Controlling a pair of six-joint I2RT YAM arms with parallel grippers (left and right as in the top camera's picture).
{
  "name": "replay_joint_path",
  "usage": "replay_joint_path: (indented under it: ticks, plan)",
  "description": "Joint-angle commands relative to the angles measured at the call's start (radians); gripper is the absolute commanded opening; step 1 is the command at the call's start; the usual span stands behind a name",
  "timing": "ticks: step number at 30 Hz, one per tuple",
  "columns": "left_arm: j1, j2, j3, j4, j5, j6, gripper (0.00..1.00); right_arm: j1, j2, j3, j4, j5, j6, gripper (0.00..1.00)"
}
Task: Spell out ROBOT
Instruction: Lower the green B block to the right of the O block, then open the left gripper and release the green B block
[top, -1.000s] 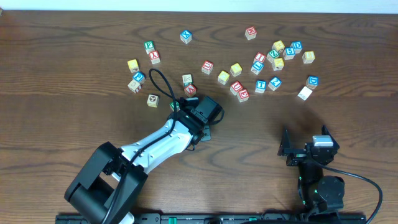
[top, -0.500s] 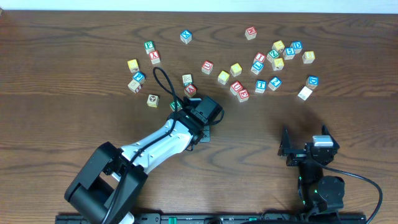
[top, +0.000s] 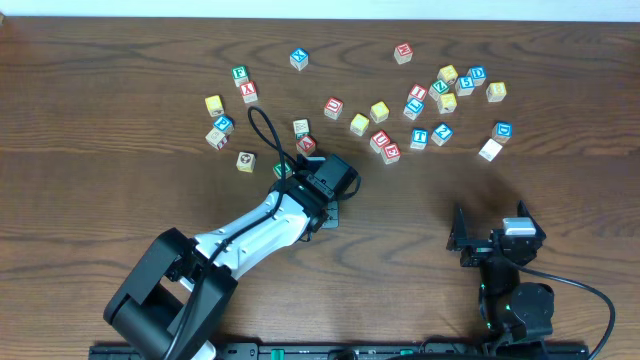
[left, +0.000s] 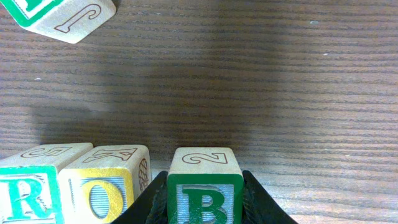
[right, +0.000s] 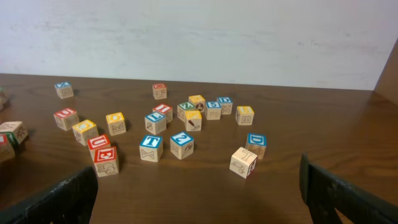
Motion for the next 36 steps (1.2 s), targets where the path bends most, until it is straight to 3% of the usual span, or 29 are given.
replay_joint_path:
  ticks: [1,15,16,28,36]
  plan:
    - [0.002,0.002,-0.012,-0.002,-0.006,0.014,0.09,-0.008,-0.001,-0.001,-0.003,-0.002,0.01,0.99]
    - [0.002,0.002,-0.012,0.008,-0.006,0.014,0.09,-0.008,-0.001,-0.001,-0.004,-0.002,0.01,0.99]
    - [0.002,0.002,-0.012,0.008,-0.006,0.014,0.15,-0.008,-0.001,-0.001,-0.004,-0.003,0.01,0.99]
    - [0.002,0.002,-0.012,0.008,-0.006,0.014,0.4,-0.008,-0.001,-0.001,-0.004,-0.002,0.01,0.99]
    - [0.002,0.002,-0.012,0.008,-0.006,0.014,0.42,-0.008,-0.001,-0.001,-0.003,-0.002,0.01,0.99]
